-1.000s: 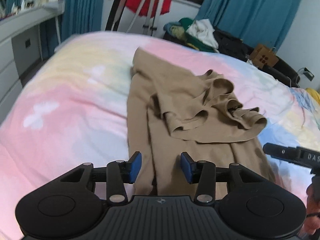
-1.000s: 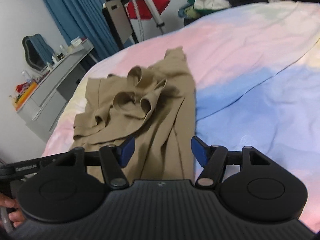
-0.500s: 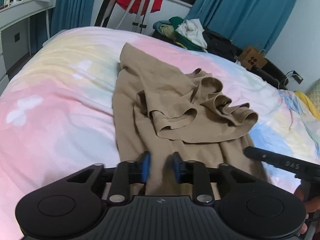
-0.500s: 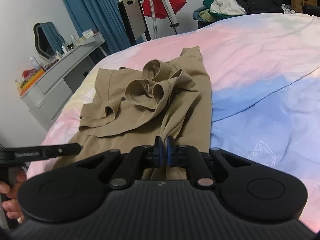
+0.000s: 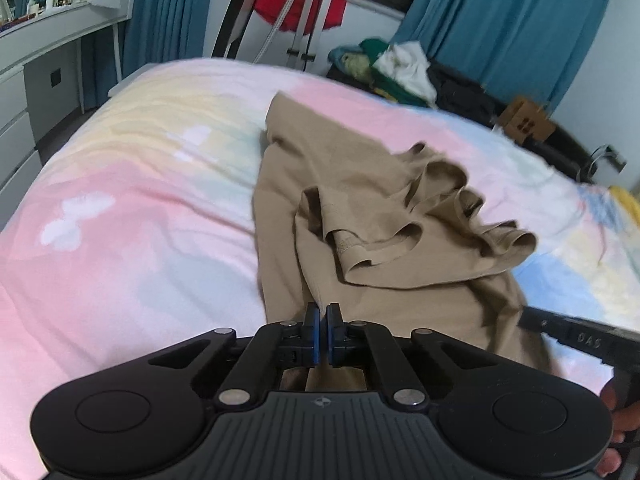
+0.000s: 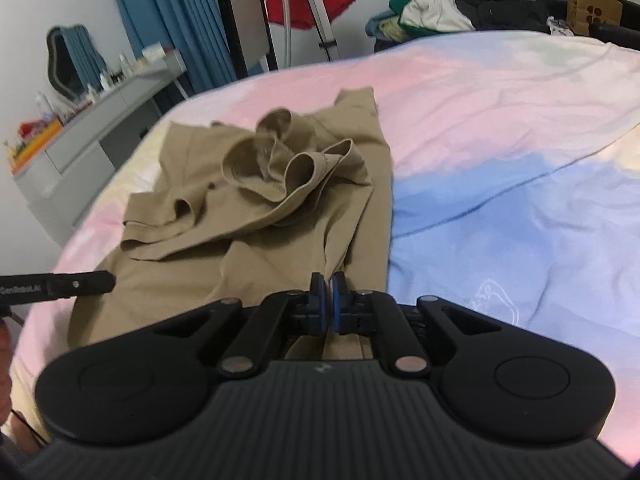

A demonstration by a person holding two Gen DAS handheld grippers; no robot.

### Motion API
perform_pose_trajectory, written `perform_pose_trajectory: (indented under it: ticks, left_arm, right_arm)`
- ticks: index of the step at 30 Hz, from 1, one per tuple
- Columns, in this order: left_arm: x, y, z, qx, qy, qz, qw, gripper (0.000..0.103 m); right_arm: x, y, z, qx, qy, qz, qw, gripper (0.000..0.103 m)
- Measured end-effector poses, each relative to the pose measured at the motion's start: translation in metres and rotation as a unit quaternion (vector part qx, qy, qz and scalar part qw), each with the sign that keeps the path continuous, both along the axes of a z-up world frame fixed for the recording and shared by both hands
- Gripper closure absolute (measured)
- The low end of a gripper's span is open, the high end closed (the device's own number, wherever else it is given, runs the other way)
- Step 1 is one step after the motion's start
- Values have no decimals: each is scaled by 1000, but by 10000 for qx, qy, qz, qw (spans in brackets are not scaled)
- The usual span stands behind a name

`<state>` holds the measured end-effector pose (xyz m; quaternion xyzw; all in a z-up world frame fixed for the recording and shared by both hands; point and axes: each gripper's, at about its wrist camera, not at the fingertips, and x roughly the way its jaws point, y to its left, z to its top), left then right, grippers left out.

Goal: Fold clothes

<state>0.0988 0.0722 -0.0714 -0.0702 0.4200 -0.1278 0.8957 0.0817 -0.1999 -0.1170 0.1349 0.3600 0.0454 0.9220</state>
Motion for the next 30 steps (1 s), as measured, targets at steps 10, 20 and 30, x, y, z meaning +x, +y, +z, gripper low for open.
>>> perform_pose_trajectory:
  ticks: [10,20,30]
  left_arm:
    - [-20,11,16,-625,4,180,9979,87]
    - [-86,8,19,-2474,493,130,9676,37]
    - [-62,14,-41,-3130,1382,1244,9314,37]
  right_arm:
    - [1,-10,-1,443,131,-67,9989,94]
    - [-27,-34,25,1533,-231,-417,9870,93]
    - [-34,-10,-2,3271,894,255,9404,56]
